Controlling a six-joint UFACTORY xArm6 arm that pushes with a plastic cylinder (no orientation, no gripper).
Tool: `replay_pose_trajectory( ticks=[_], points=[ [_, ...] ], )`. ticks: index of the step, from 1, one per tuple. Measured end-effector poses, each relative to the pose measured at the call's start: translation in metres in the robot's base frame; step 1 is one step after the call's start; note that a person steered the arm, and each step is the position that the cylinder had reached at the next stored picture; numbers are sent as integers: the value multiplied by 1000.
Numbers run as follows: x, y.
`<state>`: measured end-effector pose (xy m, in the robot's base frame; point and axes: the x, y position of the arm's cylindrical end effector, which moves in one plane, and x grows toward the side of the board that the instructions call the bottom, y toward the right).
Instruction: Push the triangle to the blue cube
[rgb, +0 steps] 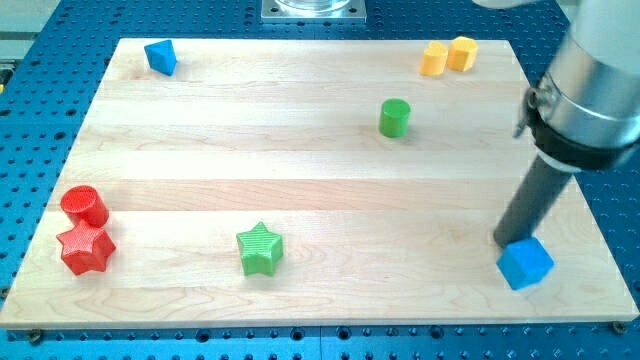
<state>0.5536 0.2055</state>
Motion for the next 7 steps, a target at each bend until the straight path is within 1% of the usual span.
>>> replay_pose_trajectory(
  ticks=[1, 3, 4, 5, 6, 7],
  points=[
    [-34, -47],
    [-174, -322],
    [-218, -456],
    [-216, -510],
    [-233, -510],
    [-271, -510]
  ],
)
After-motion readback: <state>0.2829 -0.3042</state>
